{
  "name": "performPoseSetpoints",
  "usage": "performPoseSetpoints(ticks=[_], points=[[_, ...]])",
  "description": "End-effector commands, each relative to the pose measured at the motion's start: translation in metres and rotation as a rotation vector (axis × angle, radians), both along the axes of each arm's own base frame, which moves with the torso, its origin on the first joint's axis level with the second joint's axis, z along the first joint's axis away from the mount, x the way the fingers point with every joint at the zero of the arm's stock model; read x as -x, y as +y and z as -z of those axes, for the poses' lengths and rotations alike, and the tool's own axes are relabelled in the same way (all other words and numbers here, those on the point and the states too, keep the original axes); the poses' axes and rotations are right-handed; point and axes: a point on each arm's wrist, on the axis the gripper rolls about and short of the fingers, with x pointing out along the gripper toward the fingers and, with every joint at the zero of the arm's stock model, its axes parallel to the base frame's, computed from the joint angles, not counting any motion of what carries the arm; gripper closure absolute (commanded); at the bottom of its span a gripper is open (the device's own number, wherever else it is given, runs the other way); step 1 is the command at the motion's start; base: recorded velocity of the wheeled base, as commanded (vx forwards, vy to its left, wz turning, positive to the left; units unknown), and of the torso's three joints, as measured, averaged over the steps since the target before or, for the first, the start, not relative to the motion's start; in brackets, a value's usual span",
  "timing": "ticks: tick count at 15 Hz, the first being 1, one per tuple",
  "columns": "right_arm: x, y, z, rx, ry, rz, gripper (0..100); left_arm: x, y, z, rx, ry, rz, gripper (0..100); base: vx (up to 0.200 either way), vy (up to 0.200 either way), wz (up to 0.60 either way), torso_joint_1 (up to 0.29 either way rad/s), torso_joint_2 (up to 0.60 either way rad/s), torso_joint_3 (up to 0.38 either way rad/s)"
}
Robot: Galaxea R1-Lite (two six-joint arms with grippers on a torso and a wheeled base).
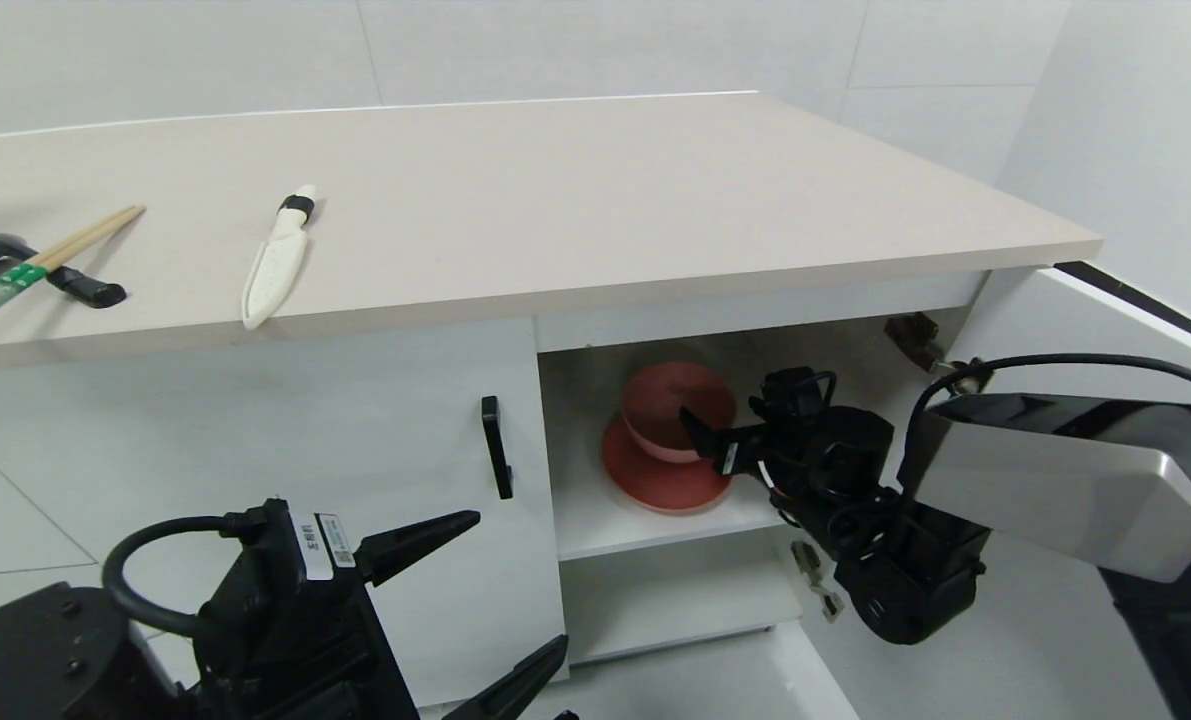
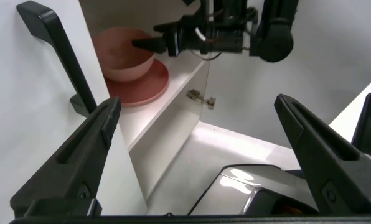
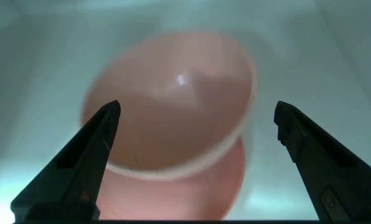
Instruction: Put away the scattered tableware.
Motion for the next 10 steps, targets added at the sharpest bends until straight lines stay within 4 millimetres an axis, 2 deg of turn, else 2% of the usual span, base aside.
performPoseSetpoints(ticks=[1,4,7,10], points=[[0.017,0.004,-0.021,-0.007,-0.017,-0.027,0,0.000,0.000,0.000,0.000,0.000,0.000,0,0.000,0.000,0.00,0.000,0.00,0.000],[0.052,0.008,-0.024,0.065,0.029,-0.061,0,0.000,0.000,0.000,0.001,-0.001,0.000,0,0.000,0.000,0.00,0.000,0.00,0.000],[0.088,0.006,-0.042,0.080,0.048,-0.110,0,0.000,0.000,0.000,0.002,-0.002,0.000,0,0.000,0.000,0.00,0.000,0.00,0.000],[0.115,-0.004,-0.060,0.082,0.048,-0.134,0,0.000,0.000,0.000,0.002,-0.002,0.000,0,0.000,0.000,0.00,0.000,0.00,0.000]])
